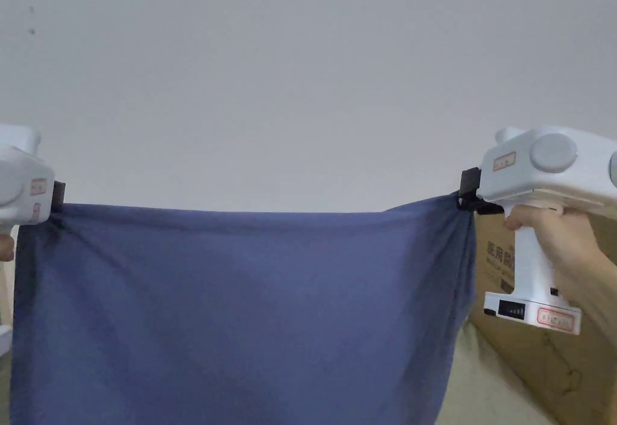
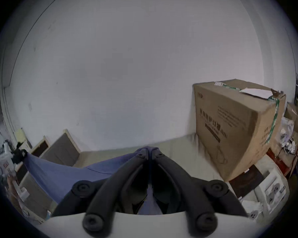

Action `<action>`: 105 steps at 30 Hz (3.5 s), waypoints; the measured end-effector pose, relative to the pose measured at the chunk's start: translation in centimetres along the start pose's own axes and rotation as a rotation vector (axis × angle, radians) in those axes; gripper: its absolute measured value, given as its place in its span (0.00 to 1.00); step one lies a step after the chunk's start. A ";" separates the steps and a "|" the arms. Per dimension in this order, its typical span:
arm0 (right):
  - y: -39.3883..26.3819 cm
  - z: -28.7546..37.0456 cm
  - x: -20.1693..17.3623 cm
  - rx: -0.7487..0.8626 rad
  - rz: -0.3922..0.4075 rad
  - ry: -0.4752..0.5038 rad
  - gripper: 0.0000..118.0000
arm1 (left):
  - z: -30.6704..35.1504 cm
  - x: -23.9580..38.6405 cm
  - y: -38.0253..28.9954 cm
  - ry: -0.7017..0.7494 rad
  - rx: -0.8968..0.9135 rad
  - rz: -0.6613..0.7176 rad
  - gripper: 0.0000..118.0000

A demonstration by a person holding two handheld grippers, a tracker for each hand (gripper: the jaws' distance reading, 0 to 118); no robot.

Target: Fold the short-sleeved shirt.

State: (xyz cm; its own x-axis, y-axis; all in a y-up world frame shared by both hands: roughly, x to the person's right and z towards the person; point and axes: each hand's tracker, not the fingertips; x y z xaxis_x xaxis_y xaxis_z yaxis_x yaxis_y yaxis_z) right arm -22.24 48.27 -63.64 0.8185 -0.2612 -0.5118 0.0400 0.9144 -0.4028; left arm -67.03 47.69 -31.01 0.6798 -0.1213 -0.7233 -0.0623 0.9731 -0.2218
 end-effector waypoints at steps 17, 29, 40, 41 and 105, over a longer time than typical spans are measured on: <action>11.0 -0.9 -0.8 0.247 0.113 -0.070 0.02 | -8.1 5.5 6.5 0.023 0.151 -0.015 0.01; -8.0 -17.6 6.4 -0.173 0.106 -0.151 0.02 | -18.5 11.9 -12.4 0.072 -0.089 -0.198 0.01; -27.6 -25.2 11.1 -0.535 0.082 -0.200 0.02 | -24.3 14.1 -31.1 0.022 -0.448 -0.172 0.01; -28.5 -25.2 11.3 -0.550 0.087 -0.198 0.02 | -24.1 14.0 -32.0 0.026 -0.459 -0.167 0.01; -53.6 25.6 10.4 -0.688 0.016 -0.050 0.03 | 28.6 -5.6 -48.4 -0.193 -0.718 0.055 0.79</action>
State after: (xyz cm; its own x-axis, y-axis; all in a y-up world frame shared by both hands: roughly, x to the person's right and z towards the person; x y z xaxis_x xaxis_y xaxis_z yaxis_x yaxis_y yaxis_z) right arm -1.25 4.48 -27.95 0.8422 -0.2190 -0.4926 -0.3320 0.5093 -0.7940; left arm -46.88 6.85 2.50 0.7741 0.0247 -0.6325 -0.5170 0.6012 -0.6093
